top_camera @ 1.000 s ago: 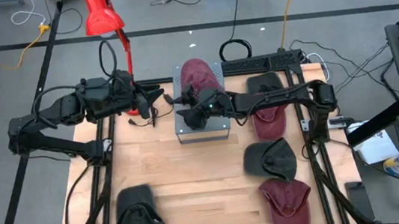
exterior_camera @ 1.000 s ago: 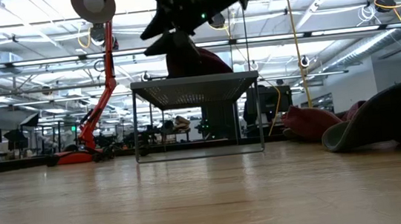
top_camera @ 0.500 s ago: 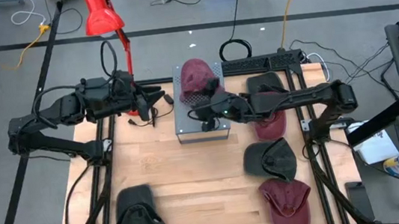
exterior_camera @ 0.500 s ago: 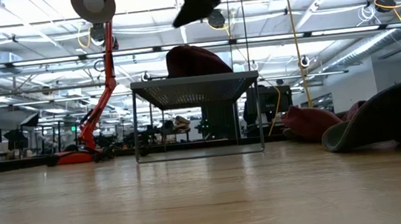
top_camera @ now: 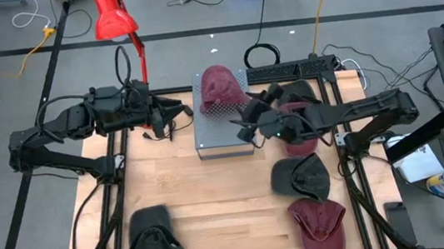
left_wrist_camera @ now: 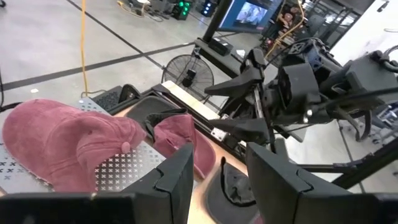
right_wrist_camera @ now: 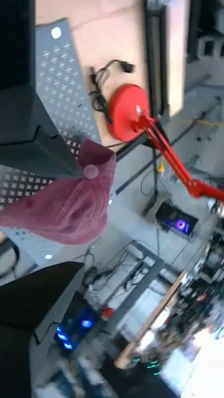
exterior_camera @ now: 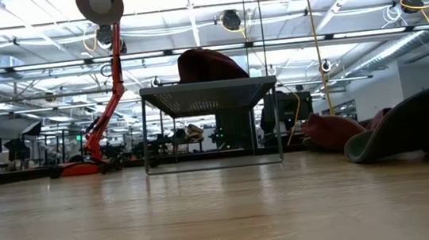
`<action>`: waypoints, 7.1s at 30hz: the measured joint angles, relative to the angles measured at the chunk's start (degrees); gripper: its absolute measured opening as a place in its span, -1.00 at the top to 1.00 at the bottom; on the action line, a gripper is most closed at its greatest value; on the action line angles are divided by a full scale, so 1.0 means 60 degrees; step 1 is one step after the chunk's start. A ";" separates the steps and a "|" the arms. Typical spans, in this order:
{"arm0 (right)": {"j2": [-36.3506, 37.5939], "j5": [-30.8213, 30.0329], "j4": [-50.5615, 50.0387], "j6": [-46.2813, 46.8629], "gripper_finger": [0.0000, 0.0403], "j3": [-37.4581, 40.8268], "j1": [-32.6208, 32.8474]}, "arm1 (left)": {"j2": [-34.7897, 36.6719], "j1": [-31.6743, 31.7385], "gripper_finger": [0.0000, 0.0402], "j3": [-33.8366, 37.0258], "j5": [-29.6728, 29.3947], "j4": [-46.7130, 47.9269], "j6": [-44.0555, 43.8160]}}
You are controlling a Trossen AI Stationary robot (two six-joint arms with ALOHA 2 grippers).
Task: Pick & Place hat
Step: Stack the top red cap on top of the red cap on the shelf
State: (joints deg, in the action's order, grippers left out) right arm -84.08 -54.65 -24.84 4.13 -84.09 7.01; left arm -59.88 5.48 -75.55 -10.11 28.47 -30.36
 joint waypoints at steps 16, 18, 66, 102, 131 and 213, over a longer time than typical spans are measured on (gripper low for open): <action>0.0471 0.3378 -0.4871 0.8481 -0.33 0.0000 -0.0003 | 0.0000 0.0000 0.25 0.0000 0.0470 0.0000 -0.0275; 0.0438 0.3701 -0.5465 0.9009 -0.30 0.0000 -0.0097 | 0.0000 0.0000 0.25 0.0000 0.0470 0.0000 -0.0275; 0.0442 0.5828 -0.3104 1.2849 0.27 0.6524 -0.0572 | 0.0000 0.0000 0.25 -0.0004 0.1433 0.0002 -0.0483; 0.7298 0.5619 -0.0277 0.9611 0.98 0.6521 -0.0529 | 0.0000 0.0001 0.25 -0.0004 0.1446 0.0004 0.1639; 0.7012 0.8610 1.0326 0.3194 0.98 0.6517 -0.0525 | -0.0234 -0.0412 0.26 -0.0011 0.2078 -0.3368 -0.0306; 0.0515 1.1318 0.9944 0.3977 0.14 0.1239 -0.0540 | -0.1094 -0.0918 0.94 0.0000 0.5439 -0.7045 0.0347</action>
State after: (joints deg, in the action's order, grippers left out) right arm -80.99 13.26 34.83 27.99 -76.66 3.77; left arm -66.44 -0.03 -75.55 22.53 -13.80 -28.28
